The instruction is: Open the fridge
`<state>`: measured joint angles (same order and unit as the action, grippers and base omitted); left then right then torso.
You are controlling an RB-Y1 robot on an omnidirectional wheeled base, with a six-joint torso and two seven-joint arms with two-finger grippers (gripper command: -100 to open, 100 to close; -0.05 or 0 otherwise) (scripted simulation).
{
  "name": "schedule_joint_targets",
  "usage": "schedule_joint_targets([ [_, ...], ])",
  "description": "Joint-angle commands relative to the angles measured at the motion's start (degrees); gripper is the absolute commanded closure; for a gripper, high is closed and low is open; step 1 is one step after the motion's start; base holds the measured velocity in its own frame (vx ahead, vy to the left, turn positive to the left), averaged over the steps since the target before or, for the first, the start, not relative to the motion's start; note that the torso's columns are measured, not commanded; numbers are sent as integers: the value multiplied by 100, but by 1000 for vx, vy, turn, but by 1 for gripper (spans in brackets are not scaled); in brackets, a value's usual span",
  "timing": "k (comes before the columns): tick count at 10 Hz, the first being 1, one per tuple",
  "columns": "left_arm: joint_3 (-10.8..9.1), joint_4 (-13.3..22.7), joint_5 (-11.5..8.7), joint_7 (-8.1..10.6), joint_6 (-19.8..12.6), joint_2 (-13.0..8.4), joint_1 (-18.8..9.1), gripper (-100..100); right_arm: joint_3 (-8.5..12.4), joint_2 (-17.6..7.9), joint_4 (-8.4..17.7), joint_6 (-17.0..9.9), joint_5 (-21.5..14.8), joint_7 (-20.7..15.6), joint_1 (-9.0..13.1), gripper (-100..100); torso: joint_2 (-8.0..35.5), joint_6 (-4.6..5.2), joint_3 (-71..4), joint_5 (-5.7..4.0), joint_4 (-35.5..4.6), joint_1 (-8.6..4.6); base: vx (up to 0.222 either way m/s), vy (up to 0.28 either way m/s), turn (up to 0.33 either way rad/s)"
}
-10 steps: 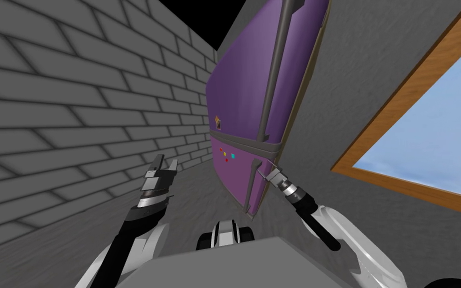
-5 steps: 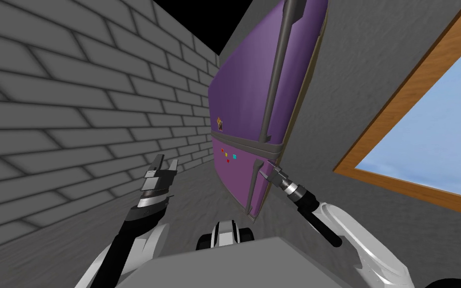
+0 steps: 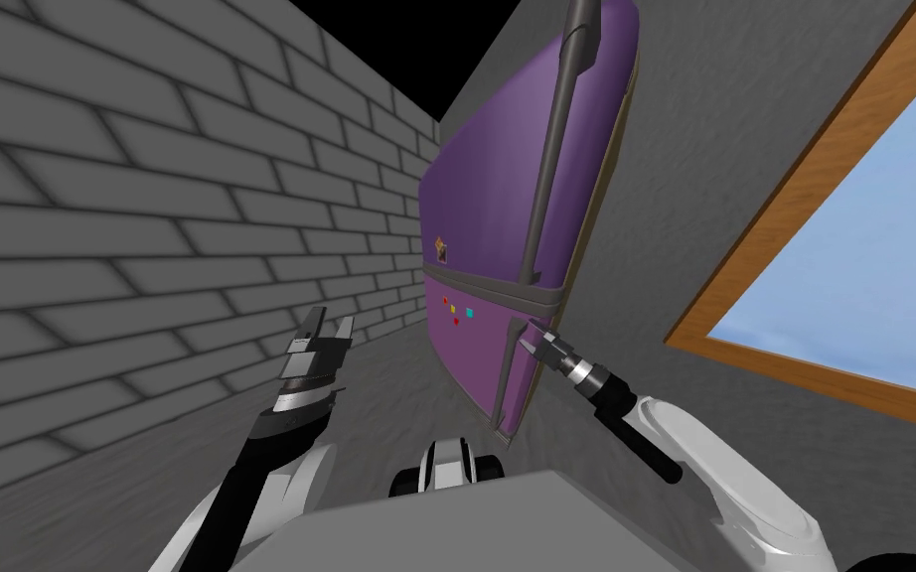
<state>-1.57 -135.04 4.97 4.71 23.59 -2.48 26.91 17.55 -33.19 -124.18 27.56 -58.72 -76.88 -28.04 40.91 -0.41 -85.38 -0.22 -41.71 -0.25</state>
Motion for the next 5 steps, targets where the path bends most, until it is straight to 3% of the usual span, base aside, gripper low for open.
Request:
schedule_joint_targets([
  [1, 0, 0, 0, 0, 0, 0, 0, 0, 72, -183, 69, -23, -283, -354, 10, -100, -8, -4, -4, -2, 3, -1, 8, 24, 31],
  [5, 0, 0, 0, 0, 0, 0, 0, 0, 157, -397, 101, -11, -594, -735, 25, -100, -55, -17, -35, -5, 12, -19, 12, 26, 13],
])
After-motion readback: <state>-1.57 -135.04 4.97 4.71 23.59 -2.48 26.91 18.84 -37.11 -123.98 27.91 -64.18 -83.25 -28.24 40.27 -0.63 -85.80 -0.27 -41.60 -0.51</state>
